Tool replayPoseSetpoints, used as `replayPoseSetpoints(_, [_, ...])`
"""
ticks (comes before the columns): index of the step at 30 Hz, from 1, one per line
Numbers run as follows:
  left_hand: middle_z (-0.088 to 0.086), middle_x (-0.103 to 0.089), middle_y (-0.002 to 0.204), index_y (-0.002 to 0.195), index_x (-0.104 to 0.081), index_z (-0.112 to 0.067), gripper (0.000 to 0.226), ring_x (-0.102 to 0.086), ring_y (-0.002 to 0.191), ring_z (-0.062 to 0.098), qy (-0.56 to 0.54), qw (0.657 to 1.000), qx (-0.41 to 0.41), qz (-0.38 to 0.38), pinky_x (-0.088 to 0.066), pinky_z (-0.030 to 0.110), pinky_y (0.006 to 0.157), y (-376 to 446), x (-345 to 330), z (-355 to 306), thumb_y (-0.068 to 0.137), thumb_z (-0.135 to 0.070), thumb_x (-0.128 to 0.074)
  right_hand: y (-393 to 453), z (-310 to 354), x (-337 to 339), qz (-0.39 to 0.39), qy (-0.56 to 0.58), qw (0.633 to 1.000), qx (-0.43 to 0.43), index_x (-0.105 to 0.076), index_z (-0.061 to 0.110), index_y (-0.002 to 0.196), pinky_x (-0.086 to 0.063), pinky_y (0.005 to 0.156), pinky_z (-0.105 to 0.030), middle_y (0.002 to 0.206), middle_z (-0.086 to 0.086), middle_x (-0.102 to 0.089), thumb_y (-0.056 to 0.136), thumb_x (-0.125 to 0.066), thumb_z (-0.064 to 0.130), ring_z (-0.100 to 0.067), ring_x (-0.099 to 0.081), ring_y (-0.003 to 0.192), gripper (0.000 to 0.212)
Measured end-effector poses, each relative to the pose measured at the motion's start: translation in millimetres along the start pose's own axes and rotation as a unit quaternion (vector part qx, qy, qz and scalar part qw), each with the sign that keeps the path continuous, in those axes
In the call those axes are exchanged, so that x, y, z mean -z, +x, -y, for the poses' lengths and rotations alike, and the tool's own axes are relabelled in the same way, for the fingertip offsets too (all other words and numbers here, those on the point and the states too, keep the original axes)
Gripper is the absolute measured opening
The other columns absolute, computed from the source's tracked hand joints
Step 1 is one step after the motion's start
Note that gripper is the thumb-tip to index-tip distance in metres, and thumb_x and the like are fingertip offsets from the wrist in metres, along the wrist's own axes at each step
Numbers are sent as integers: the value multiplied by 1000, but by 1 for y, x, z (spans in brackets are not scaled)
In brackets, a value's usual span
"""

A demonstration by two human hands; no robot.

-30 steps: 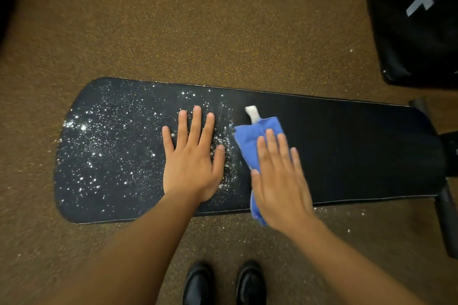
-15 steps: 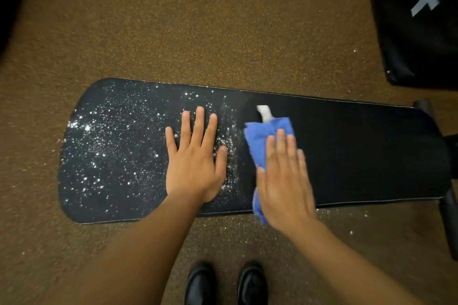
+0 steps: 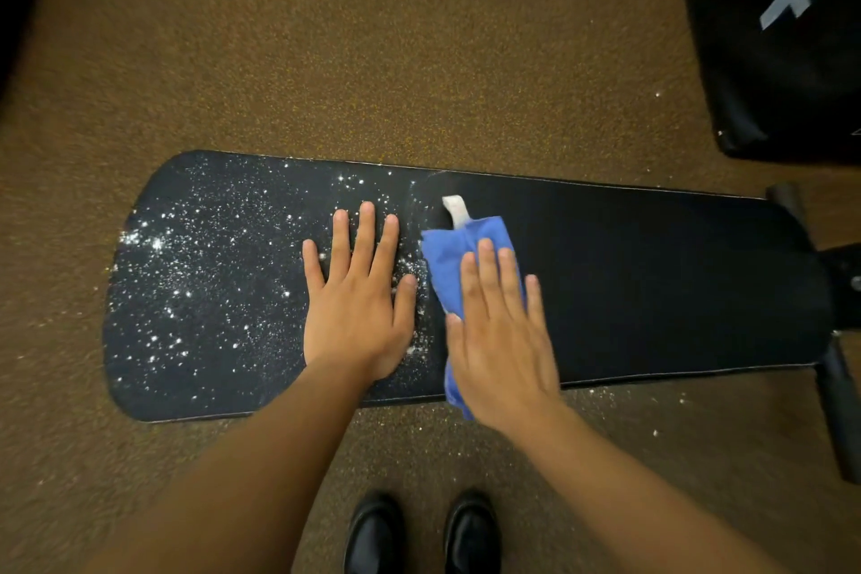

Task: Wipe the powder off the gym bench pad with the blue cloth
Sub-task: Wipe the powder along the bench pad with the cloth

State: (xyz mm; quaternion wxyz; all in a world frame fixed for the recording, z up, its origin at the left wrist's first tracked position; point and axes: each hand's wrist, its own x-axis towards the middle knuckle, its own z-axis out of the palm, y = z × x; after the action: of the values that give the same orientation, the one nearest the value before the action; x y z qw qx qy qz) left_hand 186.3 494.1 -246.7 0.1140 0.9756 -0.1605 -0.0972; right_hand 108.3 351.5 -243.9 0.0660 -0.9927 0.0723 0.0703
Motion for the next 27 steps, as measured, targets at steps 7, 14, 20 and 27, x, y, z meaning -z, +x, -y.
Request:
replayPoseSetpoints(7, [-1,12,164,156,3,-25,64,21,149,21,10,1000,1,2,12,53,118,-1,-3,0,99,-49,-12,98,3,11,-19,23,994,-107,-4,1,154,-3,121,-50,163,-18,4,100,-20,36,-32,6,150,66])
replayPoseSetpoints(14, [-2,12,164,157,1,-25,64,20,149,21,5,1000,0,1,10,53,119,0,-1,1,98,-47,-10,-5,-2,1,9,-7,999,35,-13,4,154,-10,119,-50,163,-14,-6,100,-15,37,-30,-3,150,63])
replayPoseSetpoints(20, [-2,15,164,156,6,-27,63,23,148,21,12,1000,4,5,12,53,118,-1,-1,0,99,-49,-9,74,-37,15,-9,20,988,-154,-7,1,153,-4,121,-50,163,-18,-1,101,-29,34,-33,3,150,66])
replayPoseSetpoints(27, [-2,15,164,156,5,-26,63,22,148,21,12,1000,6,6,11,53,119,1,-2,-1,98,-48,-8,24,19,5,8,28,1000,11,-5,5,154,-4,121,-49,163,-14,2,101,-6,42,-29,7,150,65])
